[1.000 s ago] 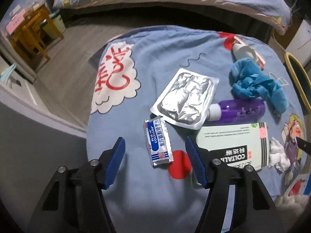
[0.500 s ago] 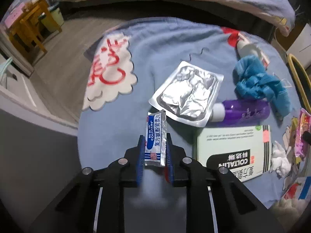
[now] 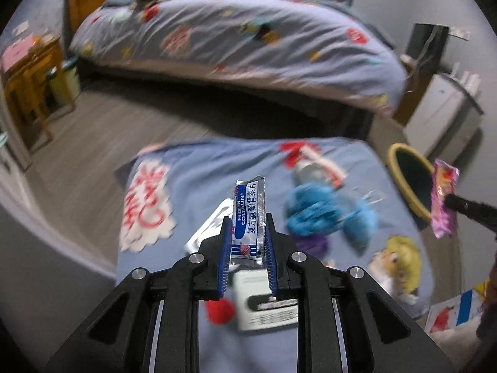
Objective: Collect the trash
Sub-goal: 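Grasp the white toothpaste box with the left tool while the right tool grasps the pink snack wrapper, then carry the toothpaste box and pink wrapper over the bin and open both tools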
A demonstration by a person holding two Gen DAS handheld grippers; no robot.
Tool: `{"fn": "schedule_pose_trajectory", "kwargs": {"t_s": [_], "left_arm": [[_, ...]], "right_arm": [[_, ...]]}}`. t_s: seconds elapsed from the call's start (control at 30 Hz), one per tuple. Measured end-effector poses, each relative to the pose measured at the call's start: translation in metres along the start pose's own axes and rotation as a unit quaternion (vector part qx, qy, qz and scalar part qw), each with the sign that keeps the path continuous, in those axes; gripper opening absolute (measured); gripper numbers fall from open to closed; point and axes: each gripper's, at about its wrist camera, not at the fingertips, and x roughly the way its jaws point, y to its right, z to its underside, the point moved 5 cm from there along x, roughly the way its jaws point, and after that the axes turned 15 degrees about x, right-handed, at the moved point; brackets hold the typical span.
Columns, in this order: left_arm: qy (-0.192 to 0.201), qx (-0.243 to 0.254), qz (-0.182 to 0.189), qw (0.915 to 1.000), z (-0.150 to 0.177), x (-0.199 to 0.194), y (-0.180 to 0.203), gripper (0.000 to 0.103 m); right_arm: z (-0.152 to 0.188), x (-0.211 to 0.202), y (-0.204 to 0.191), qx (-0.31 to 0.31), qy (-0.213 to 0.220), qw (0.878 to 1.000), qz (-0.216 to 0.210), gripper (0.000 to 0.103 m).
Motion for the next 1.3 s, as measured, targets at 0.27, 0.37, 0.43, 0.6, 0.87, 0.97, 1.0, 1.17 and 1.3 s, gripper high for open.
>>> {"fn": "schedule_pose_trajectory", "kwargs": {"t_s": [0.27,0.37,0.43,0.6,0.87,0.97,1.0,1.17,1.3], "left_arm": [[0.035,0.049,0.011,0.9981,-0.026,-0.018,0.043,0.021],[0.039,0.057,0.021,0.9974,-0.033,-0.020,0.058,0.021],[0.044,0.066,0.029,0.9964,-0.040,-0.021,0.072,0.021],[0.057,0.108,0.044,0.9915,-0.065,-0.020,0.114,0.021],[0.071,0.155,0.094,0.9807,-0.108,-0.005,0.191,0.021],[0.070,0.172,0.112,0.9761,-0.121,0.007,0.222,0.021],[0.068,0.175,0.120,0.9748,-0.125,0.013,0.233,0.021],[0.049,0.189,0.152,0.9688,-0.137,0.041,0.274,0.021],[0.027,0.210,0.156,0.9647,-0.135,0.069,0.299,0.021]], "right_arm": [[-0.052,-0.051,0.012,-0.007,0.044,0.998,-0.034,0.005],[-0.075,-0.069,0.022,-0.030,0.070,0.997,-0.024,0.005],[-0.090,-0.077,0.035,-0.033,0.082,0.996,-0.018,0.005],[-0.113,-0.073,0.074,0.009,0.082,0.996,-0.017,0.005],[-0.135,-0.050,0.129,0.019,0.077,0.996,0.032,0.005],[-0.139,-0.041,0.150,0.039,0.071,0.996,0.036,0.006],[-0.141,-0.039,0.155,0.043,0.071,0.996,0.036,0.006],[-0.147,-0.023,0.176,0.063,0.064,0.995,0.045,0.006],[-0.149,-0.009,0.192,0.079,0.053,0.994,0.063,0.006]]}}
